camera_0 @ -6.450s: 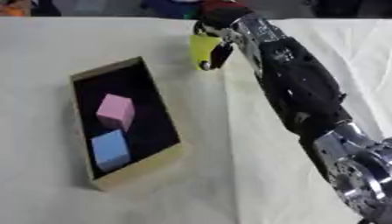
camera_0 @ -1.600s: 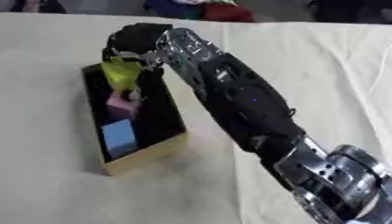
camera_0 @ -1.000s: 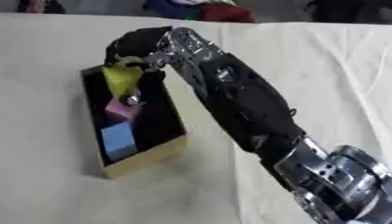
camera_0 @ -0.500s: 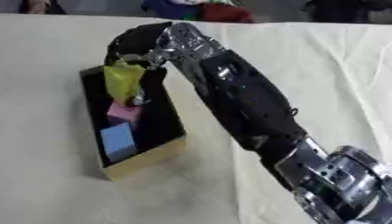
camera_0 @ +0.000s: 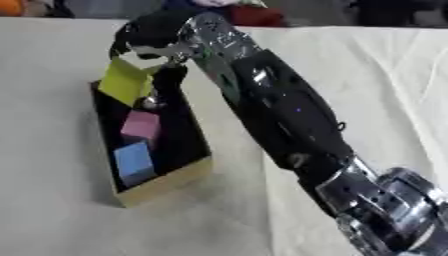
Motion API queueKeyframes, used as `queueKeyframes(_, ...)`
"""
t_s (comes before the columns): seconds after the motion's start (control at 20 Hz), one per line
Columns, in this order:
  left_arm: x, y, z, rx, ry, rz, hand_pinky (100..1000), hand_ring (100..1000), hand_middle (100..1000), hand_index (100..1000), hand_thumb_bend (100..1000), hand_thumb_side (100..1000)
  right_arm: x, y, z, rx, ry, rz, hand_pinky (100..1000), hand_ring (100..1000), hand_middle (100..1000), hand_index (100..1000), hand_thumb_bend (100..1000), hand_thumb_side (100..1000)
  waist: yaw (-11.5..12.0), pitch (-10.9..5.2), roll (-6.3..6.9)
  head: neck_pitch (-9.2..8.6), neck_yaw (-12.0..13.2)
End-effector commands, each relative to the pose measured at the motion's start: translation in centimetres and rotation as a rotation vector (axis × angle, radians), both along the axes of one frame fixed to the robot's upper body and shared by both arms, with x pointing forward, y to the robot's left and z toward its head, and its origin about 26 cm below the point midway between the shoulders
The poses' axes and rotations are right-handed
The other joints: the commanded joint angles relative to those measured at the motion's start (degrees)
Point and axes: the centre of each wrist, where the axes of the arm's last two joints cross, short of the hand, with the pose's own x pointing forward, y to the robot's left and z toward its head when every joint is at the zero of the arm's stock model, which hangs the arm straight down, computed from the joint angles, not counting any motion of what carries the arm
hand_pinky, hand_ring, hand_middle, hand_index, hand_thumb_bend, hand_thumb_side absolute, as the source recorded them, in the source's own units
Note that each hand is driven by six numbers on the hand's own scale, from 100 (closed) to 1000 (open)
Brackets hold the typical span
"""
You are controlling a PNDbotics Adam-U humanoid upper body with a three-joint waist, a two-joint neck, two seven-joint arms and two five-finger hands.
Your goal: Pick up objects on the table and place them in the box.
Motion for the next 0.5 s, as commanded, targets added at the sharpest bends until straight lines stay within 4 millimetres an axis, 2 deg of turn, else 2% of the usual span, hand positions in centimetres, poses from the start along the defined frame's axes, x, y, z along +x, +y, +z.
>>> queueKeyframes(0.05, -0.2, 0.1, 0.7, 0.019, -0.020, 0.001, 601, 663, 782, 815, 100, 686, -0.9, -0.7, 2.7, 0.071, -0.057, 0.013, 887, 960, 819, 910, 391, 518, 0.0, -1.43, 0.54, -0.59, -0.1)
queueKeyframes(0.25, -0.3, 0.2, 0.7, 0.020, -0.021, 0.002, 601, 663, 782, 814, 100, 686, -1.7, -1.3, 4.2, 0.118, -0.084, 0.022, 887, 959, 818, 910, 389, 518, -0.2, -1.57, 0.59, -0.47, 0.1)
queueKeyframes(0.5, -0.3, 0.2, 0.7, 0.020, -0.022, 0.002, 601, 663, 781, 814, 100, 685, -1.0, -1.6, 3.3, 0.052, -0.044, -0.007, 886, 964, 820, 903, 385, 514, -0.3, -1.57, 0.74, -0.45, 0.1)
